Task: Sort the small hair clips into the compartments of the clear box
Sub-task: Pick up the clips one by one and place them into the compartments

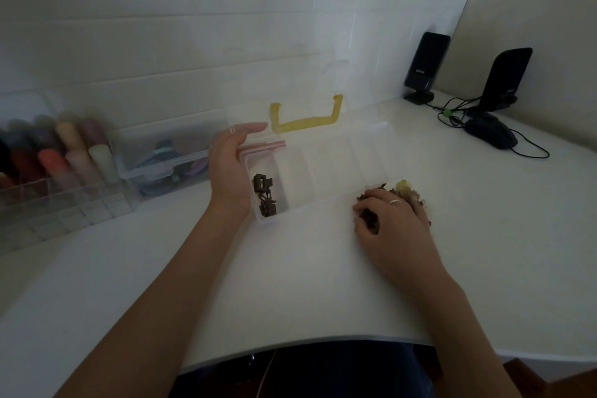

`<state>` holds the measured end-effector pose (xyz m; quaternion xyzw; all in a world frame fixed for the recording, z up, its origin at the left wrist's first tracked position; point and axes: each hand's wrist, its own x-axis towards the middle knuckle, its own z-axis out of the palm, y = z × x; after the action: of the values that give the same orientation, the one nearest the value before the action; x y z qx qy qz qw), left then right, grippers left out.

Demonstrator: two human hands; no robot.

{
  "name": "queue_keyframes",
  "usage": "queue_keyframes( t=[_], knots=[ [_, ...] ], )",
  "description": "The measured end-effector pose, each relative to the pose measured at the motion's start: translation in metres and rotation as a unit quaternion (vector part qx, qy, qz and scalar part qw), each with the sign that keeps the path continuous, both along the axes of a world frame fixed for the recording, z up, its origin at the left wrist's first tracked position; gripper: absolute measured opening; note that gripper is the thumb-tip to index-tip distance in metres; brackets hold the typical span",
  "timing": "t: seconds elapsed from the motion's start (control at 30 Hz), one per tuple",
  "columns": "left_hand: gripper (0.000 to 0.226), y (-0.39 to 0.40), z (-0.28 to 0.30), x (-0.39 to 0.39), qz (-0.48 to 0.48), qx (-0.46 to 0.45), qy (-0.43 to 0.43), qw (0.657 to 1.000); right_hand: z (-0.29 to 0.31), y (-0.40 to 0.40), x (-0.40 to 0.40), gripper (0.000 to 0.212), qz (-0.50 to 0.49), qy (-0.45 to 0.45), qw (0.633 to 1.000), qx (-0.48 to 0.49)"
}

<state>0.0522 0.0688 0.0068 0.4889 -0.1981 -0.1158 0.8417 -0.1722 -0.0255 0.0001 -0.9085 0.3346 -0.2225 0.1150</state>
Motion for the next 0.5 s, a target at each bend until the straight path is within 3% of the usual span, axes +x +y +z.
queue_keyframes(
  t=[0.13, 0.37, 0.5],
  knots=[
    [0.026, 0.0, 0.006, -0.007, -0.015, -0.004, 0.006, 1.0, -0.004, 0.0, 0.005, 0.008, 0.02, -0.052, 0.998, 0.003],
    [0.03, 0.003, 0.009, -0.011, -0.043, 0.003, 0.028, 0.999, 0.006, 0.003, -0.003, 0.018, 0.073, -0.16, 0.984, -0.019],
    [0.027, 0.002, 0.008, -0.008, -0.035, 0.005, 0.035, 0.999, 0.016, 0.015, -0.004, 0.015, 0.149, -0.248, 0.95, 0.119]
  ],
)
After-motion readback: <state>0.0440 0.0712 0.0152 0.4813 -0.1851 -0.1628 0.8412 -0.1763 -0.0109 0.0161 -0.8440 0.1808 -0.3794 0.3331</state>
